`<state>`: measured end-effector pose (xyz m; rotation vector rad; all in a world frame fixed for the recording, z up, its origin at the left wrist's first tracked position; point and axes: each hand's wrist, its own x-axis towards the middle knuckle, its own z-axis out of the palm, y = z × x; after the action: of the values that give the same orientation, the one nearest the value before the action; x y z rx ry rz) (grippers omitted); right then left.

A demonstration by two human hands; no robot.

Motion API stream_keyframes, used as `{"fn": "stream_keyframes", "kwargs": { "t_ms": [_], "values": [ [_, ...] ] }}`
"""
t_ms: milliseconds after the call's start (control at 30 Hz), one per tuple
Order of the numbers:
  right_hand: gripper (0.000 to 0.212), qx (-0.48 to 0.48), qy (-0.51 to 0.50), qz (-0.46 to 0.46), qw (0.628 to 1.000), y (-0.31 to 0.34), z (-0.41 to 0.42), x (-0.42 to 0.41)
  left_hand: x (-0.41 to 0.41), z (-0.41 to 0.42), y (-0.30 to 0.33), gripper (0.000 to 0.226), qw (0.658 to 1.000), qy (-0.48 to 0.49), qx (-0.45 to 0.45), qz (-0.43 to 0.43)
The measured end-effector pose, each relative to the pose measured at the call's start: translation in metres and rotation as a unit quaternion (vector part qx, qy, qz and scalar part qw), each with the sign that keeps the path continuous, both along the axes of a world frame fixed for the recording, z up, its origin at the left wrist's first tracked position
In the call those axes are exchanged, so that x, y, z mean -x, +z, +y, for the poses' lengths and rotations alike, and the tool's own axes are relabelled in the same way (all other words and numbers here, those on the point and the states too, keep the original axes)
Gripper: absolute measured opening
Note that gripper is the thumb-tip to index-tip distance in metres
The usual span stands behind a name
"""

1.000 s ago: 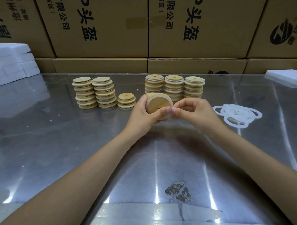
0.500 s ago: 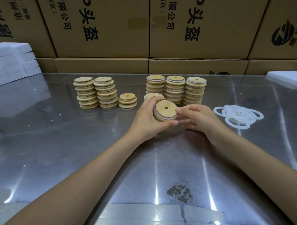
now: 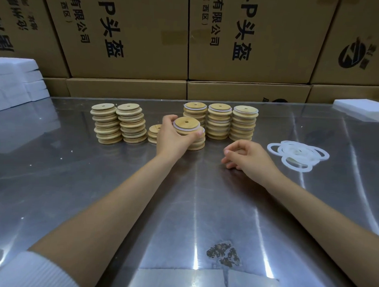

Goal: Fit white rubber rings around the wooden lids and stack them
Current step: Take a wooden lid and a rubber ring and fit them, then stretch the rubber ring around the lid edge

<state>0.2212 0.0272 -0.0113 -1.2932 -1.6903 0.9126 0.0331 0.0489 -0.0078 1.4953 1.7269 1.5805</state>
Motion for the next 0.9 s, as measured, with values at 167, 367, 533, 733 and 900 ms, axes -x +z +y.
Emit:
{"fn": "stream_keyframes", "kwargs": {
  "t_ms": [167, 367, 533, 733, 900],
  "values": [
    [0.01, -0.018, 0.005, -0.032, 0.999, -0.003, 0.005, -0.002, -0.008, 0.016, -0.001, 0.079, 1.0, 0.013, 0.026, 0.004],
    [0.009, -0.046, 0.011, -0.07, 0.996, -0.007, 0.01, -0.004, -0.013, 0.023, -0.004, 0.084, 0.997, 0.033, 0.062, 0.007],
    [0.01, -0.061, 0.003, -0.084, 0.995, -0.008, 0.012, -0.006, -0.008, 0.019, -0.008, 0.106, 0.995, 0.018, 0.065, 0.071],
    [0.01, -0.148, -0.117, -0.294, 0.937, -0.007, 0.014, -0.018, 0.017, 0.006, -0.019, 0.111, 0.959, 0.093, 0.102, 0.248],
    [0.034, -0.14, -0.237, -0.421, 0.864, -0.004, 0.02, -0.036, 0.039, 0.008, -0.019, 0.089, 0.946, 0.114, 0.117, 0.281]
  ]
}}
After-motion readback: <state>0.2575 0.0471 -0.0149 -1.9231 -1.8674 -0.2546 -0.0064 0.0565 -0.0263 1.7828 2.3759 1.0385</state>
